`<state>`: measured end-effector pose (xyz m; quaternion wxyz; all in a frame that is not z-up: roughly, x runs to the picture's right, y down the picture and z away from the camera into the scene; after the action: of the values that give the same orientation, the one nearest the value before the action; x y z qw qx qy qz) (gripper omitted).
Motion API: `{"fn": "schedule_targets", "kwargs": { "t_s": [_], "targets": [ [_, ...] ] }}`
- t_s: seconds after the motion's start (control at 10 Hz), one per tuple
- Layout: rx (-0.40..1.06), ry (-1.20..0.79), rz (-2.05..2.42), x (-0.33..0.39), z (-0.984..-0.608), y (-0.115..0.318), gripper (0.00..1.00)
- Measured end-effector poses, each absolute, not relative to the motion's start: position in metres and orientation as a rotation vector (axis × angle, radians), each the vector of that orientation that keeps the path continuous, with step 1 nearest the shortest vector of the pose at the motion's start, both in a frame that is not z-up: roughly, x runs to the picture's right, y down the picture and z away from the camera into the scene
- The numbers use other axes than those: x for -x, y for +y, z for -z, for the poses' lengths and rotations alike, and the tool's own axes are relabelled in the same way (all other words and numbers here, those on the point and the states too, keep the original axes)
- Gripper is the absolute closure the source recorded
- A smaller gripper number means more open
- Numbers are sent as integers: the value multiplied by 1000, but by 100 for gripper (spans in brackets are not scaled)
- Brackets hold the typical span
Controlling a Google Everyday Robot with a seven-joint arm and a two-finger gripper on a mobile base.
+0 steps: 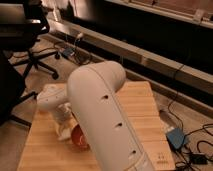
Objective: Wipe the white sponge on the table
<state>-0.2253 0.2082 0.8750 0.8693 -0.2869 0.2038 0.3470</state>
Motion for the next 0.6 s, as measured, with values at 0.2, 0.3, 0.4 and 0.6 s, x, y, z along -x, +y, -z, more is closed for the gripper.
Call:
{"fn": "schedule_targets", "kwargs": {
  "t_s": [0.2,0.3,0.4,0.6],
  "targets": [
    [586,422,-718,244,-885,201,78],
    [581,420,-716,251,-890,198,78],
    [575,419,-713,261,-895,195,78],
    [566,410,-702,282,-902,192,78]
  ]
}}
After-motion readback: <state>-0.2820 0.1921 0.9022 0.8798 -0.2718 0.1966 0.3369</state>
